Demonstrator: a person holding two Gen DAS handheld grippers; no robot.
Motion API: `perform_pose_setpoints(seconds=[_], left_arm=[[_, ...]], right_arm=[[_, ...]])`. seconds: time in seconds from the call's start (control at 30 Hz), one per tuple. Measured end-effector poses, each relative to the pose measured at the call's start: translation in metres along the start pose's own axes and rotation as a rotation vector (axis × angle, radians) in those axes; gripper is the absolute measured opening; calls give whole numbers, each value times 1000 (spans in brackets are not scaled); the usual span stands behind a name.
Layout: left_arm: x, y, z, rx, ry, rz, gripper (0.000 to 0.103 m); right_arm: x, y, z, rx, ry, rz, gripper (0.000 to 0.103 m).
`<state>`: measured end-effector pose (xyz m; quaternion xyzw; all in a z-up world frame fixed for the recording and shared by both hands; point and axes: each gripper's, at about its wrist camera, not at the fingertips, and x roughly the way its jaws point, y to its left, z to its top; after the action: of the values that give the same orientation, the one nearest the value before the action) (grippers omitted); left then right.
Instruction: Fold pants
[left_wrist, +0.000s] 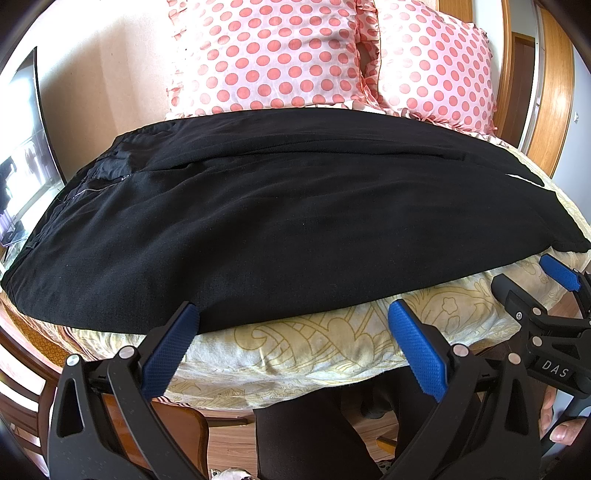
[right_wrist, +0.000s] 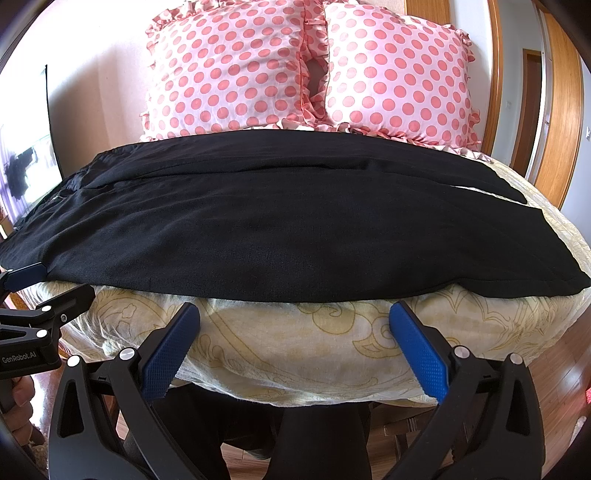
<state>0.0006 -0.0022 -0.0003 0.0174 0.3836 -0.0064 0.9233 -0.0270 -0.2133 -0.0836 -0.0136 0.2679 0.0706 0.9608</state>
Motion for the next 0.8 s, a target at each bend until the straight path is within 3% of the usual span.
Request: perform_pose_setpoints(seconds=[0.27,0.37,0.43,0.53,0.67,0.8], left_arm=[[0,1,0,2,4,0,101],[-2,3,0,16,13,0,101],[-7,4,1,32,8,18,101],[-20,10,8,25,-36,14,101],[-32,28,32,-59,-98,-26,101],[-22,40,68,-124,-157,57,101]], right_arm=[[5,0,-4,-4,3,6,102],[7,-6,-3,-13,23,62,102],[-6,-23,0,12,-4,129,102],[-15,-46,17,59,-79,138,102],[-21,-98,64,68,-162,22,102],[14,-158,124,64,-140,-130,102]])
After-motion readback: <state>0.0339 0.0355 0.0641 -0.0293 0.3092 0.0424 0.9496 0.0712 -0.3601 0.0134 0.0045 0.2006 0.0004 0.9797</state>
